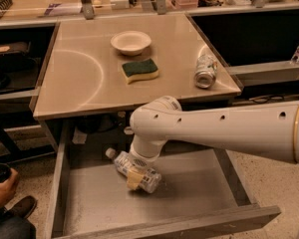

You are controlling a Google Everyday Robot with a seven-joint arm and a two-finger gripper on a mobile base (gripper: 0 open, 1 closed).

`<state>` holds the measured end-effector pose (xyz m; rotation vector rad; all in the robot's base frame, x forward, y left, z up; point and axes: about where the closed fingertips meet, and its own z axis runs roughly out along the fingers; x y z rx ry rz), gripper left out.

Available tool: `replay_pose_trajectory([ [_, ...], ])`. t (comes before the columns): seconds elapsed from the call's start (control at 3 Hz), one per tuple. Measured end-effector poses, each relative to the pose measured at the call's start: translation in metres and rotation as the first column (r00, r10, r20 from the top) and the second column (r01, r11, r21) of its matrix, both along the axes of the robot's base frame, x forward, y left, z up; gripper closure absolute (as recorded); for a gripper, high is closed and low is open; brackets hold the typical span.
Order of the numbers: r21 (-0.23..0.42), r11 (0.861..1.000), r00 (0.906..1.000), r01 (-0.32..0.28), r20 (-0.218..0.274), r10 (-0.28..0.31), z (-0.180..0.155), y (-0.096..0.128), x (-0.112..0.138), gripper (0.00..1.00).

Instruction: Pick blue plastic bottle from top drawer and place on counter

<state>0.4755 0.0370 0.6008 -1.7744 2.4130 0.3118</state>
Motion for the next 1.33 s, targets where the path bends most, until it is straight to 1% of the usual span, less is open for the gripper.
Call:
replay_pose_trajectory([
  [0.67, 0.000, 1.000, 1.0000, 0.000, 0.000, 0.000, 0.000, 0.000, 0.000, 0.88],
  [1.0, 0.029, 0.999, 0.9990, -0.042, 0.019, 0.041, 0.038, 0.007, -0.010, 1.00],
  [1.33, 0.037, 0.996, 0.9961, -0.082, 0.034, 0.081, 0.097, 0.014, -0.031, 1.00],
])
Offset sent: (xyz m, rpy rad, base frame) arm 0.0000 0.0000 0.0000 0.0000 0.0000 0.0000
